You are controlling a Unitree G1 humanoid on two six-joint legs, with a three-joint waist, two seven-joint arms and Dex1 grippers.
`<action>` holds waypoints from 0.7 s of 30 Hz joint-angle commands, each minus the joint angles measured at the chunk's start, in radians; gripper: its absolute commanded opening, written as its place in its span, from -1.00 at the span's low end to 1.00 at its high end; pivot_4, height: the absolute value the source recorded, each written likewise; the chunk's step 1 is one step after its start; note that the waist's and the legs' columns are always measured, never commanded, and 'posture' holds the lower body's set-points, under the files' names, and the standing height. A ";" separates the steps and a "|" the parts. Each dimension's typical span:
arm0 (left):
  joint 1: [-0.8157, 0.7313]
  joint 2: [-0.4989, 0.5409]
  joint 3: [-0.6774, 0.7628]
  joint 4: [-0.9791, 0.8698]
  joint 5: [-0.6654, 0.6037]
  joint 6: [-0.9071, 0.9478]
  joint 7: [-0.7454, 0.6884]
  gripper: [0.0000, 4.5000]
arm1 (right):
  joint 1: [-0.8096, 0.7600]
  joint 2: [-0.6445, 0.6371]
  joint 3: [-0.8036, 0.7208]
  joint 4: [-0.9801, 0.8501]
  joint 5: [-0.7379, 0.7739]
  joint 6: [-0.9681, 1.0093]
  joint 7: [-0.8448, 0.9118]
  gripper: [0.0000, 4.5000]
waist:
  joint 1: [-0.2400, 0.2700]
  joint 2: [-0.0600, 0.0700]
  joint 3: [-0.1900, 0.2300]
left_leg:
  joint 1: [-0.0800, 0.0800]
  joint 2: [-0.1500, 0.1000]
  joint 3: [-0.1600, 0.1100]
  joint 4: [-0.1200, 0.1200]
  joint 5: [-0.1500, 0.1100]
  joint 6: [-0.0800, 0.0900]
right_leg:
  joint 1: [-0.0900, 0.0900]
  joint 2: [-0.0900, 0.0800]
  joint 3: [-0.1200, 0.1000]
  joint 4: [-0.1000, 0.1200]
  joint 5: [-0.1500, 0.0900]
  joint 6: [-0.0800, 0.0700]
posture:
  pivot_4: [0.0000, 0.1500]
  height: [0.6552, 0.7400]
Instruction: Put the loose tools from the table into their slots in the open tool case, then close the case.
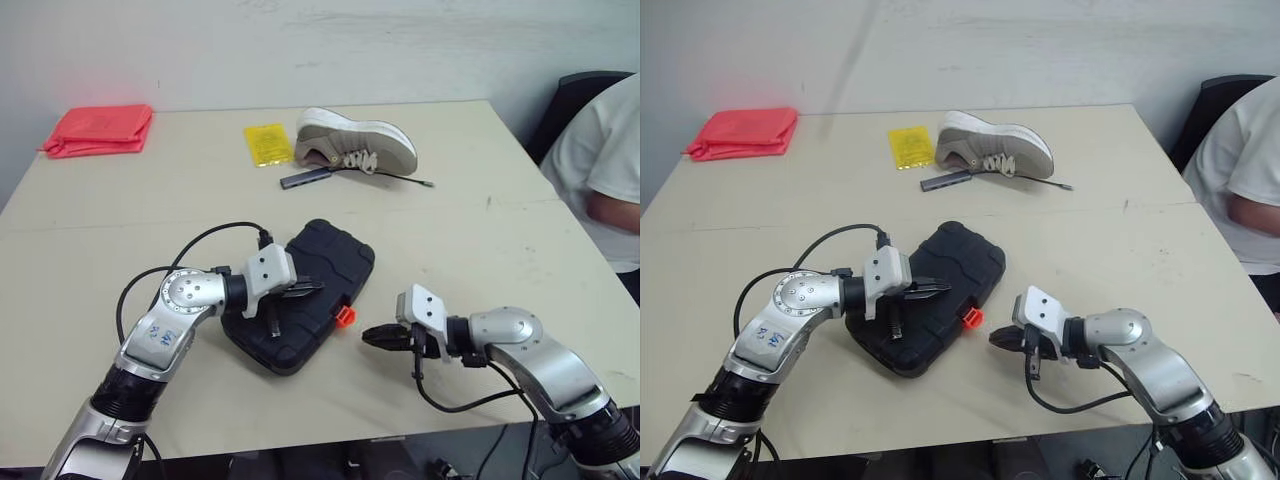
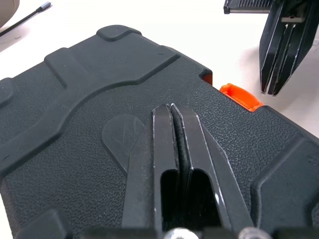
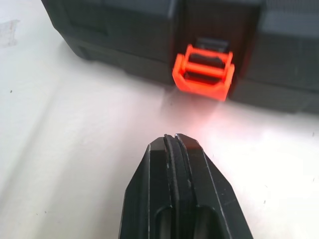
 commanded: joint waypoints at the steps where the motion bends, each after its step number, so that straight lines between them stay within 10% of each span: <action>1: 0.037 0.016 -0.044 0.053 0.056 0.073 0.005 -0.99 | -0.015 0.046 0.028 0.054 -0.036 -0.041 -0.022 -1.00 | 0.000 0.000 -0.002 | 0.000 0.000 0.000 0.000 0.000 0.000 | 0.000 0.000 0.000 0.000 0.000 0.000 | 1.00 1.00; 21: 0.123 0.044 -0.155 0.073 0.085 0.119 -0.045 -0.99 | -0.138 0.227 -0.021 0.087 0.038 -0.077 -0.002 -1.00 | -0.004 0.001 -0.014 | 0.007 0.001 0.000 -0.003 0.000 -0.002 | 0.003 -0.001 0.003 0.001 -0.001 -0.003 | 1.00 1.00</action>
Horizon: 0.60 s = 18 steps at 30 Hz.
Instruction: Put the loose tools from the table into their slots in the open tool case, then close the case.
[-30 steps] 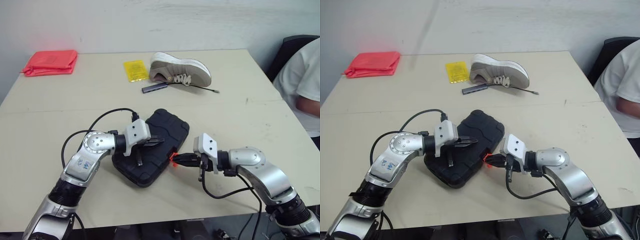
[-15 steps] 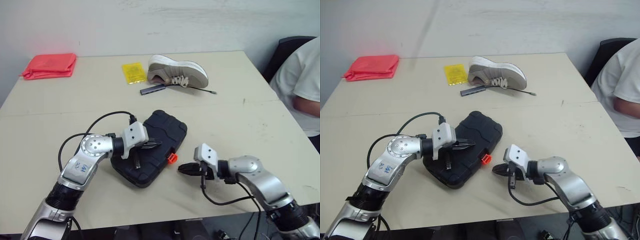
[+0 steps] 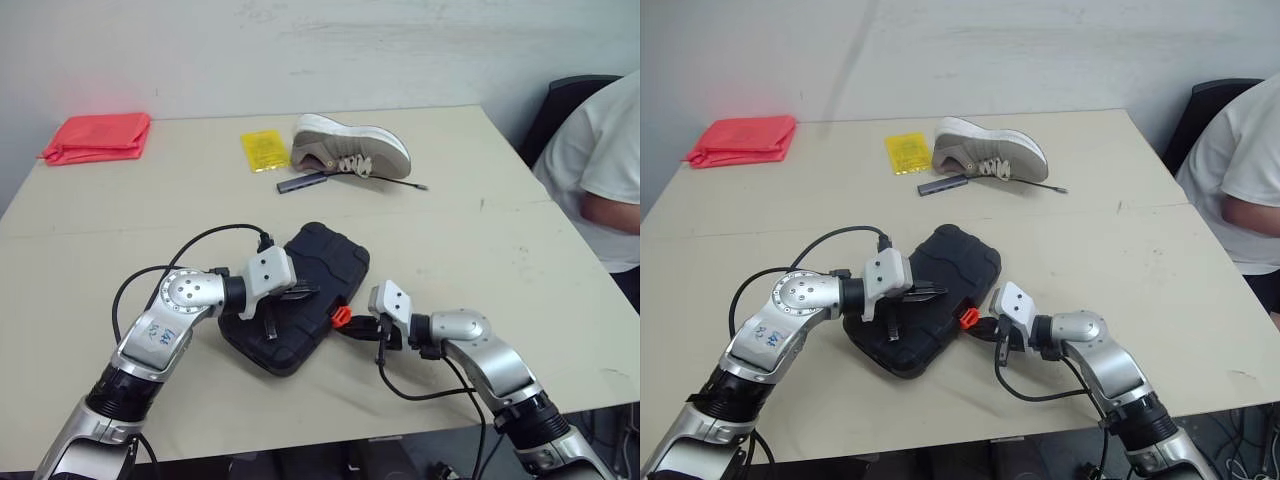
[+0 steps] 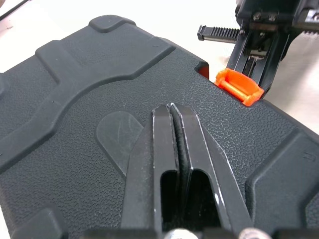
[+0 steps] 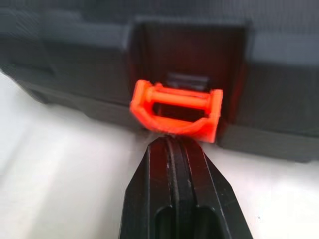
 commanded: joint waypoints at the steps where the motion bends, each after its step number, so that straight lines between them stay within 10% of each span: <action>1: 0.119 0.016 -0.135 0.094 0.064 0.074 -0.046 -0.99 | -0.068 0.010 -0.068 -0.124 0.096 0.033 0.014 -1.00 | 0.000 0.000 0.000 | 0.000 0.000 0.000 0.000 0.000 0.000 | 0.000 0.000 0.000 0.000 0.000 0.000 | 1.00 1.00; 18: 0.176 0.025 -0.065 0.112 0.079 -0.104 -0.010 -0.99 | -0.170 -0.023 -0.084 -0.094 0.146 0.181 0.070 -1.00 | -0.023 0.004 -0.017 | 0.015 0.000 -0.003 -0.017 -0.001 -0.003 | 0.012 0.001 0.005 -0.006 -0.003 -0.004 | 1.00 1.00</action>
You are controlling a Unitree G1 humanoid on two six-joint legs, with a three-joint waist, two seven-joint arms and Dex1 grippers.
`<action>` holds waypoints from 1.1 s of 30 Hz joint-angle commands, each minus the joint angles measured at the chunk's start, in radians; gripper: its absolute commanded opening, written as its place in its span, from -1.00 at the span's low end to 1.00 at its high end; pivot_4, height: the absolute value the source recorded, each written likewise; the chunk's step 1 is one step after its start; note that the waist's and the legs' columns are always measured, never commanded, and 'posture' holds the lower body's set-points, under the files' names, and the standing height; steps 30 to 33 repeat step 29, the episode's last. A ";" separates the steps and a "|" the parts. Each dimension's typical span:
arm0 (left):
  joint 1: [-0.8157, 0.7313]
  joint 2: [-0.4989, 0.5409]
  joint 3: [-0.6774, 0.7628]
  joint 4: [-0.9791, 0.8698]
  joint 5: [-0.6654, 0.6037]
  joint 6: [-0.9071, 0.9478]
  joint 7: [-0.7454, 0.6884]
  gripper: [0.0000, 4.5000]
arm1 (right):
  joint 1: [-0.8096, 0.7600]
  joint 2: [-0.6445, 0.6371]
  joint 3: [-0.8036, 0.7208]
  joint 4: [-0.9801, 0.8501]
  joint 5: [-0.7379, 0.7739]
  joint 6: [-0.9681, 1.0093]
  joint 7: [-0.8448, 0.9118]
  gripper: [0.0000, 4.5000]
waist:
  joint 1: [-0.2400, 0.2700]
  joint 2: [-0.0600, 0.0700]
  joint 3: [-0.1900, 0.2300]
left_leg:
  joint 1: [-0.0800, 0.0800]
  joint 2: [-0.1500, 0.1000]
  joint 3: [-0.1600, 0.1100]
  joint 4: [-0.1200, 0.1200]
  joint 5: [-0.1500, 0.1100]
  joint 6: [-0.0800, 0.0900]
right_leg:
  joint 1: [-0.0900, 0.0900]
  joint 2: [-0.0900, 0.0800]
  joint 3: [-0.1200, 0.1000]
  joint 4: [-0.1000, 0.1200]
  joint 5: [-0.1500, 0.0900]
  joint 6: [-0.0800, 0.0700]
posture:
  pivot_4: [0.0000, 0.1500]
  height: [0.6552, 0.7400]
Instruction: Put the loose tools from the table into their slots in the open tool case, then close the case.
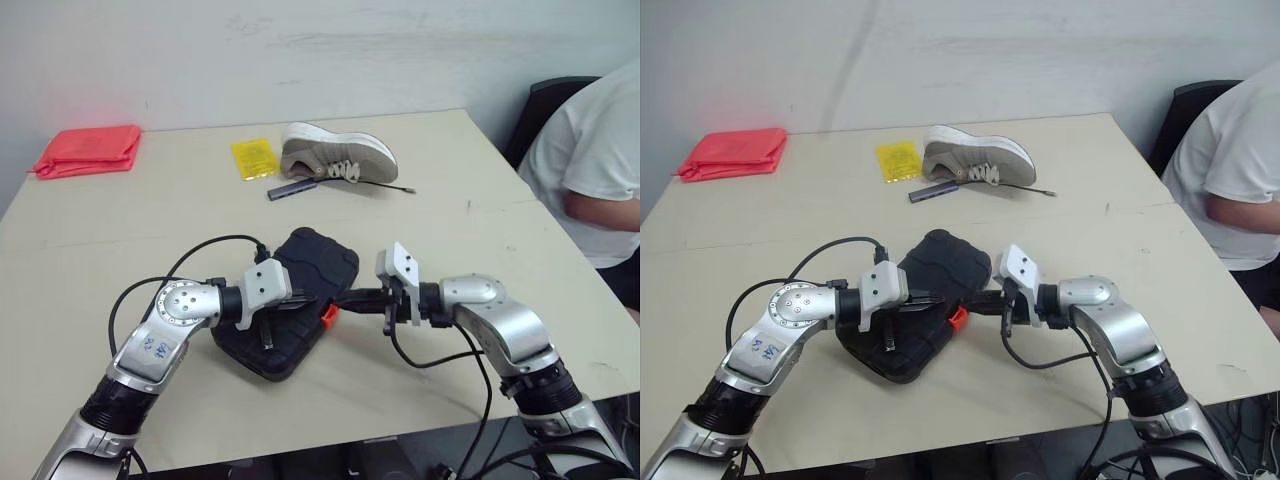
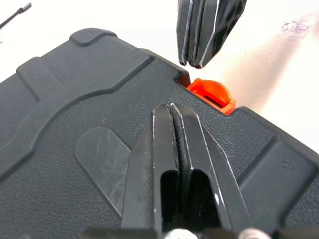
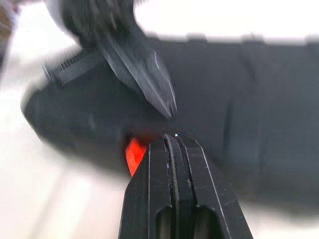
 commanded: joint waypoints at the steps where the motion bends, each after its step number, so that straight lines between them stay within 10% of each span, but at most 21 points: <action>1: 0.109 0.004 -0.046 0.106 0.063 -0.031 -0.008 -0.99 | 0.003 -0.024 -0.042 -0.024 0.034 -0.002 0.017 -1.00 | -0.001 0.001 0.000 | 0.000 0.001 0.000 0.000 0.000 0.000 | 0.000 -0.001 0.000 -0.001 0.000 0.000 | 1.00 1.00; 5: 0.130 -0.058 0.125 0.027 -0.064 -0.162 0.026 -0.88 | 0.014 -0.089 -0.145 -0.017 0.090 -0.032 0.064 -1.00 | -0.002 0.002 0.003 | -0.004 0.001 0.001 -0.001 -0.001 0.001 | -0.002 -0.002 0.001 -0.003 -0.001 -0.001 | 1.00 1.00; 8: 0.157 -0.047 0.285 -0.094 -0.173 -0.117 0.060 -0.49 | 0.024 -0.161 -0.233 0.025 0.071 -0.158 0.114 -0.60 | 0.000 -0.002 0.009 | -0.007 0.001 0.001 0.002 -0.001 0.002 | -0.010 -0.001 0.001 -0.001 0.001 0.002 | 1.00 1.00; 15: 0.485 0.137 0.744 -0.124 -0.180 -0.010 0.062 0.95 | -0.022 -0.428 -0.352 0.298 -0.028 -0.354 0.230 0.97 | -0.005 -0.004 0.029 | -0.024 -0.001 0.004 0.004 0.001 0.002 | -0.030 -0.001 0.003 0.000 0.002 0.004 | 1.00 1.00; 21: 0.660 0.165 0.961 0.049 -0.113 -0.142 0.042 0.98 | -0.073 -0.490 -0.362 0.569 -0.123 -0.621 0.257 0.99 | -0.001 -0.008 0.040 | -0.025 -0.003 0.006 0.004 0.000 0.001 | -0.032 0.001 0.006 -0.003 -0.002 0.000 | 1.00 1.00; 33: 0.631 0.132 0.950 0.049 -0.126 -0.186 0.062 0.98 | -0.092 -0.410 -0.348 0.601 -0.133 -0.686 0.212 0.99 | -0.003 -0.008 0.045 | -0.025 -0.003 0.010 0.006 0.000 0.002 | -0.031 -0.003 0.012 -0.002 -0.001 0.002 | 1.00 1.00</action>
